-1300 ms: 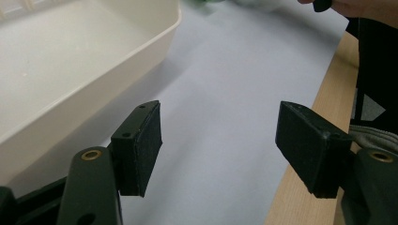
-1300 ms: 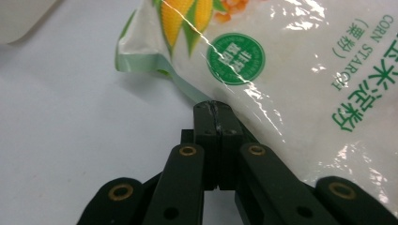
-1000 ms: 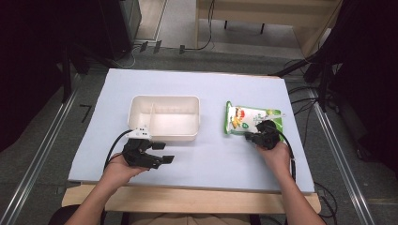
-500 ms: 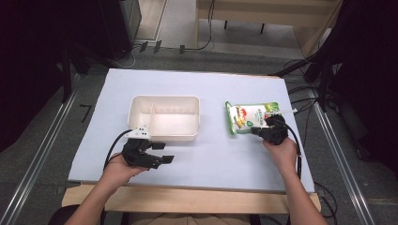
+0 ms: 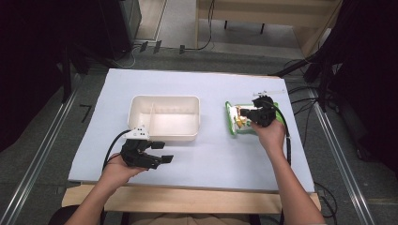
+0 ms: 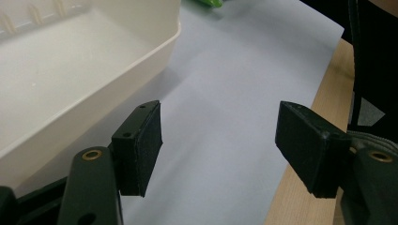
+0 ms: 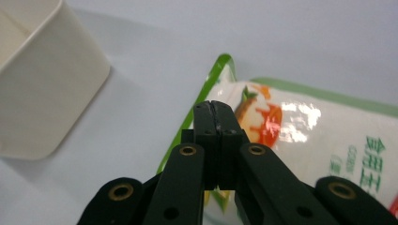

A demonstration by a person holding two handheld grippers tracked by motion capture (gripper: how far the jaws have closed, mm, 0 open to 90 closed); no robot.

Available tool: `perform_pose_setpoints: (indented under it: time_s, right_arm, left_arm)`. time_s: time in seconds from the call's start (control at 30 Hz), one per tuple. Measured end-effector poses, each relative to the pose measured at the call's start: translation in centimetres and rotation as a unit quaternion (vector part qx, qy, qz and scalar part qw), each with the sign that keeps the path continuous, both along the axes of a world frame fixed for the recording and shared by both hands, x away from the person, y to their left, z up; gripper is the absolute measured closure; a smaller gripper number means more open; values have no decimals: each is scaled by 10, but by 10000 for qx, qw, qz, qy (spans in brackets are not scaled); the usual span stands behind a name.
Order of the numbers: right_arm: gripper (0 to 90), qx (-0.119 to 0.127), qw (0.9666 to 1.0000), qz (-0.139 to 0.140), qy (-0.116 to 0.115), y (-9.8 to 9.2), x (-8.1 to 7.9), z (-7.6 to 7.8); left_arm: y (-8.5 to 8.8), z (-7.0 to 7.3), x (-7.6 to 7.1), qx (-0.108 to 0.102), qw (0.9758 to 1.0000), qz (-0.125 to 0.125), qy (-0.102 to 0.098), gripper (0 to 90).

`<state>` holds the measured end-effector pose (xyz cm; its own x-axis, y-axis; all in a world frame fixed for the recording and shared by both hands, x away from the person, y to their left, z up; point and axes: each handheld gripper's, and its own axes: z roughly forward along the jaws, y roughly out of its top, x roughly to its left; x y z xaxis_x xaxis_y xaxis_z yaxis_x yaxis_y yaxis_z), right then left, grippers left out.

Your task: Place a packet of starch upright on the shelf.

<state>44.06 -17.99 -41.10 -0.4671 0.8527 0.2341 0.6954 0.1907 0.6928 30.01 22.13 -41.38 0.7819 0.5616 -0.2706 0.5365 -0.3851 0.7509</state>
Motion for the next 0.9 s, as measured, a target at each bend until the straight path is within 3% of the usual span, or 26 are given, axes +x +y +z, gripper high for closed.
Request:
perform_pose_setpoints:
  time_s: [0.1, 0.23, 0.43, 0.7, 0.9]
  right_arm:
    - [900, -107, 9999, 37, 74, 8, 24, 2]
    - [900, -29, 9998, -35, 196, 13, 47, -1]
    - [900, -40, 9984, -273, 491, 19, 73, -19]
    - [900, -98, 9956, -501, 786, 23, 89, -39]
    - [900, -206, 9949, -414, 901, 28, 91, -45]
  left_arm:
    - [-2, -1, -1, 21, 10000, -33, -5, 327]
    - [-3, -1, -1, 37, 10000, -71, -28, 328]
    - [-3, -1, -2, 36, 10000, -79, -25, 328]
    - [-1, -2, -3, 40, 10000, -49, -28, 328]
    - [0, -2, -5, 39, 10000, -29, -30, 328]
